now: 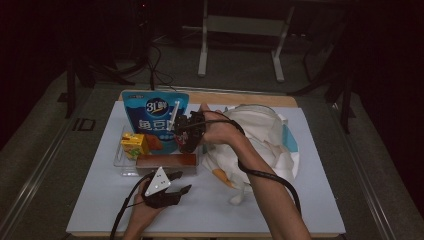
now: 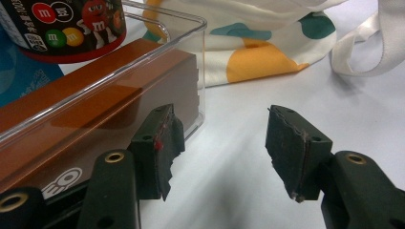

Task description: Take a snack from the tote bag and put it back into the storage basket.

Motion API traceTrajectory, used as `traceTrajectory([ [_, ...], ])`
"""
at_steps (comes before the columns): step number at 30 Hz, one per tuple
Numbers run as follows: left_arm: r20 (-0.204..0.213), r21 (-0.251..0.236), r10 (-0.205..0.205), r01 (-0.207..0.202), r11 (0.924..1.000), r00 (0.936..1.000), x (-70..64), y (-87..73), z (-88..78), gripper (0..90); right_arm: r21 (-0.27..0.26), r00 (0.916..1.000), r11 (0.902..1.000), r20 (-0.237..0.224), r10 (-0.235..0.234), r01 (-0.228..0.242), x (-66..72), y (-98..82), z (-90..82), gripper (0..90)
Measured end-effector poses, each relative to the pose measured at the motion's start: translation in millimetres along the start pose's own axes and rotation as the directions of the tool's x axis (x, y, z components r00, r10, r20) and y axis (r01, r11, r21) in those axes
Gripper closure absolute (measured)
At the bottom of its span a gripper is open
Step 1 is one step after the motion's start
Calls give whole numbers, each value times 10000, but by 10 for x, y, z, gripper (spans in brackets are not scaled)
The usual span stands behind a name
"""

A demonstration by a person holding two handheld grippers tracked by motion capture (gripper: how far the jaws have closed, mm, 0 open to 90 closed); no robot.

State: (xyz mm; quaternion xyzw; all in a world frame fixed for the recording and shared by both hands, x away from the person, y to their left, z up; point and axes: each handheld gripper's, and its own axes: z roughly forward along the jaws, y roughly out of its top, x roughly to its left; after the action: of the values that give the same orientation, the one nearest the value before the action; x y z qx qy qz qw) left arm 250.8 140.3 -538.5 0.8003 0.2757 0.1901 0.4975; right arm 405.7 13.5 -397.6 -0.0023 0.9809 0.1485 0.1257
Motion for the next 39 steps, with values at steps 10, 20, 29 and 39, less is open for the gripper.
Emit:
traceTrajectory([
  [10,7,9,8,-8,10000,10000,2,0,-1,442,268,9999,9996,107,36,-39,7,-33,77,239],
  [20,12,6,6,-6,10000,10000,2,0,-2,442,214,9994,9993,-149,307,-304,-3,-53,75,239],
  [29,11,1,0,0,10000,10000,2,0,-1,442,247,9975,9977,-304,641,-634,-38,-86,97,233],
  [39,10,-2,15,-15,10000,10000,2,0,-3,440,61,9960,9965,-335,830,-829,-58,-122,91,206],
])
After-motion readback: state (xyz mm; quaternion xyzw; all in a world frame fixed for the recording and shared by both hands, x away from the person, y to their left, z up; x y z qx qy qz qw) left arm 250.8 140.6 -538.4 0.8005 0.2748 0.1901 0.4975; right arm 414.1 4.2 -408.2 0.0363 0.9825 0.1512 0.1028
